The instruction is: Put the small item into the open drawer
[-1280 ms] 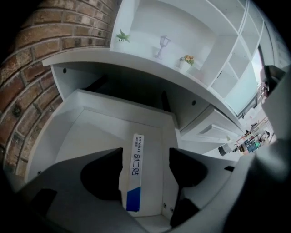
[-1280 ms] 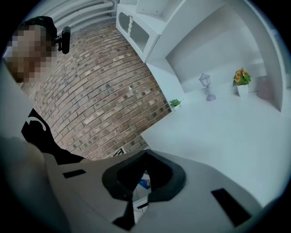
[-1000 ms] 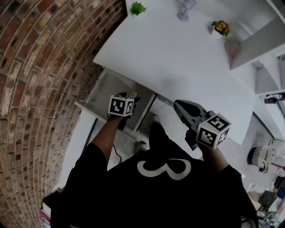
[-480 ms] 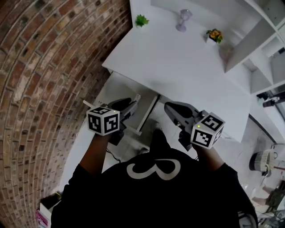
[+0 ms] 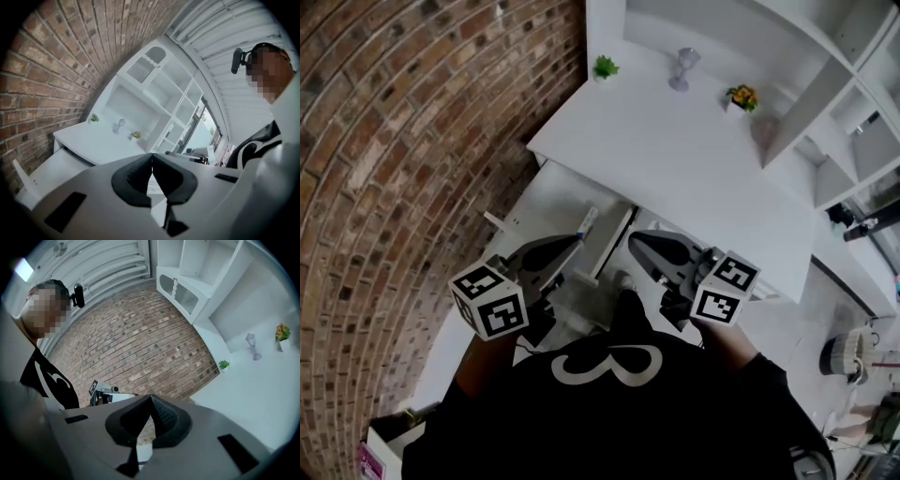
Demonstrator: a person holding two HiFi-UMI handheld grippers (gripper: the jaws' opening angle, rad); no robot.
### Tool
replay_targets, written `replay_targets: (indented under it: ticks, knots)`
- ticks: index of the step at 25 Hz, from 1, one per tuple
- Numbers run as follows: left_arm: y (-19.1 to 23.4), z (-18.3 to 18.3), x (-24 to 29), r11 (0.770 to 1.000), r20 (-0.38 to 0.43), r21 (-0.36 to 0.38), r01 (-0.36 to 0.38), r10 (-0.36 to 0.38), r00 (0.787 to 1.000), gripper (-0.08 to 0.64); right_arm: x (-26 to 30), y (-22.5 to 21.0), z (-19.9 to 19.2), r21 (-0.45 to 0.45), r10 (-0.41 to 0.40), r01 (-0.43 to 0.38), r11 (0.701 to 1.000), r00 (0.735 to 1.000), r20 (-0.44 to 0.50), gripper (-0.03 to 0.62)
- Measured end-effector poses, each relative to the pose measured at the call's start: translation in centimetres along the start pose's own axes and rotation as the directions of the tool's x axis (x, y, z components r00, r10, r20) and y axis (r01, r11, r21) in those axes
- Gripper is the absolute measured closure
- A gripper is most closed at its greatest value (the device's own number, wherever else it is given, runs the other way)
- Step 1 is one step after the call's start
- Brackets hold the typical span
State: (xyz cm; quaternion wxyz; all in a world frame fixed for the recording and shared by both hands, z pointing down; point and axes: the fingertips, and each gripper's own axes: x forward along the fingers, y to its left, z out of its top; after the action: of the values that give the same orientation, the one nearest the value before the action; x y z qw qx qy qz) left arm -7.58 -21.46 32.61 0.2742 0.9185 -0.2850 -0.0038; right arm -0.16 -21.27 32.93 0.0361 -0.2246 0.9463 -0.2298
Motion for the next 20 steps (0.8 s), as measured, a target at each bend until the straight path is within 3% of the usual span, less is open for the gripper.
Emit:
replay_targets:
  ticks: [6, 20]
  knots:
    - [-0.6, -1.2, -1.8, 0.998, -0.031, 0.030, -0.051, 0.052, 0.998, 0.555, 0.5, 2.2, -0.9, -0.020, 0.022, -0.021, 1.000, 1.000, 0.003, 0.583]
    - [0.0, -2.1, -1.8, 0.998, -0.044, 0.006, -0.058, 0.058, 0.997, 0.555, 0.9, 1.6, -2.5, -0.006, 0.000, 0.000, 1.000, 1.000, -0.020, 0.583]
